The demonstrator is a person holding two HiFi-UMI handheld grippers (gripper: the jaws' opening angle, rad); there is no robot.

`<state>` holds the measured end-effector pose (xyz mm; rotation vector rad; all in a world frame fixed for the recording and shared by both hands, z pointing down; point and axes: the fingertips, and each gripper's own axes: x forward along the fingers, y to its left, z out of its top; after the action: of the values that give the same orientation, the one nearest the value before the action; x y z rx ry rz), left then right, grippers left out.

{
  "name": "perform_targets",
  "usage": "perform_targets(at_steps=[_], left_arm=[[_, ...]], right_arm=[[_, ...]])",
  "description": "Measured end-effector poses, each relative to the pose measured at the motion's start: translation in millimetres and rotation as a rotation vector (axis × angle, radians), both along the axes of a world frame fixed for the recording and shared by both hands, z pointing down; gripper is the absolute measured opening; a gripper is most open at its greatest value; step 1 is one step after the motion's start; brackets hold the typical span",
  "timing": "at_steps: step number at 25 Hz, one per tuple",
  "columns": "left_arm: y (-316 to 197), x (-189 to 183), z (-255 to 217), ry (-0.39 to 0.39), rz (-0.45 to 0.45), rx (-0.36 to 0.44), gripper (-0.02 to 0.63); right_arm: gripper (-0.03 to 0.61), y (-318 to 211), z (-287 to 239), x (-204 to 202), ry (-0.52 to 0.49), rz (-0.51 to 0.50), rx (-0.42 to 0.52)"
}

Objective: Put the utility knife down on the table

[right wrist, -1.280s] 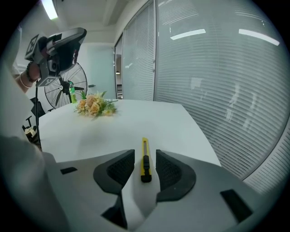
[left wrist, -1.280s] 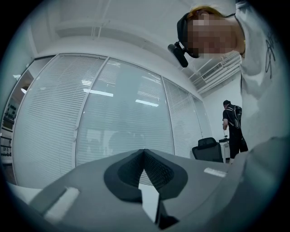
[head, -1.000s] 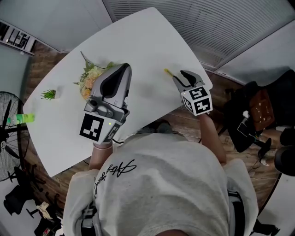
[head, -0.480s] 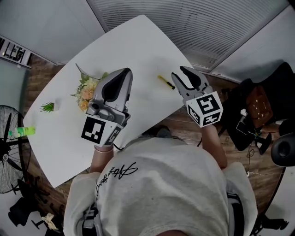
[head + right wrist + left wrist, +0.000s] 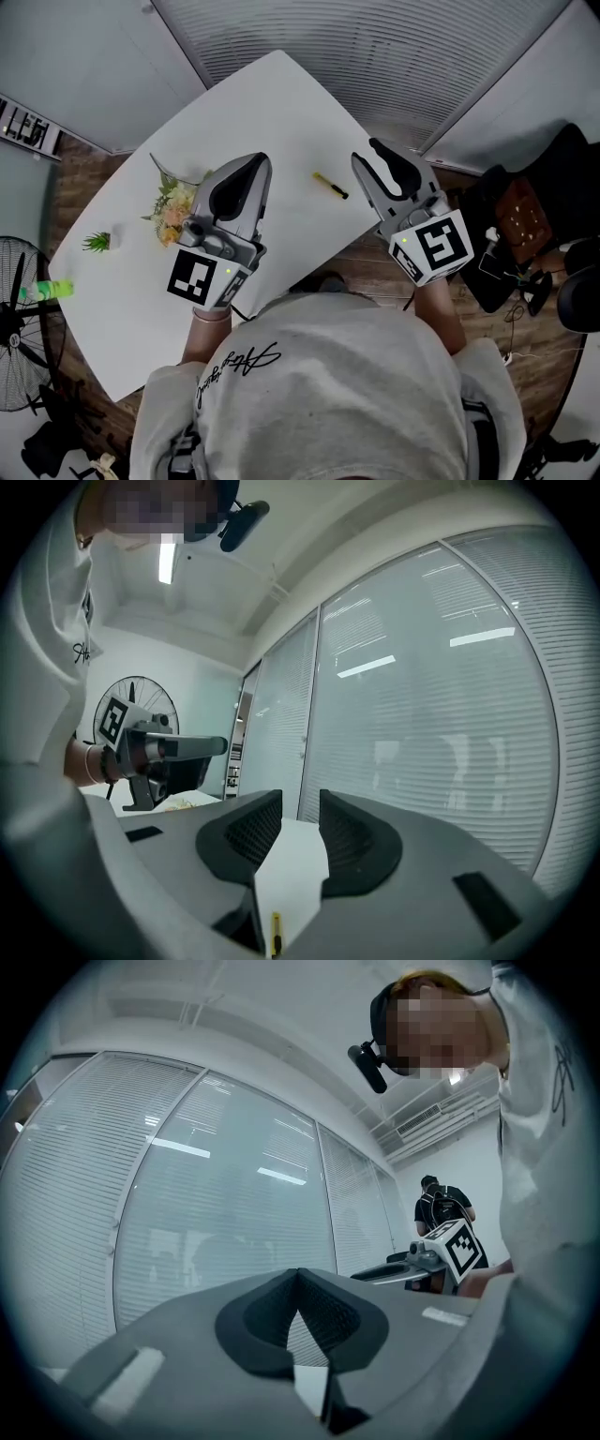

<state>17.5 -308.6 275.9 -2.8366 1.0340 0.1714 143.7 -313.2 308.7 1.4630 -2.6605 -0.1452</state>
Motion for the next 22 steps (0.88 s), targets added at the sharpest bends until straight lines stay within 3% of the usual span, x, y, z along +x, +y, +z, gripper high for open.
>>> perform_targets(at_steps=[22], left_arm=[[-5, 8, -22, 0.015, 0.002, 0.048, -0.008]], right_arm=[[0.034, 13, -48, 17, -0.062, 0.029, 0.133]])
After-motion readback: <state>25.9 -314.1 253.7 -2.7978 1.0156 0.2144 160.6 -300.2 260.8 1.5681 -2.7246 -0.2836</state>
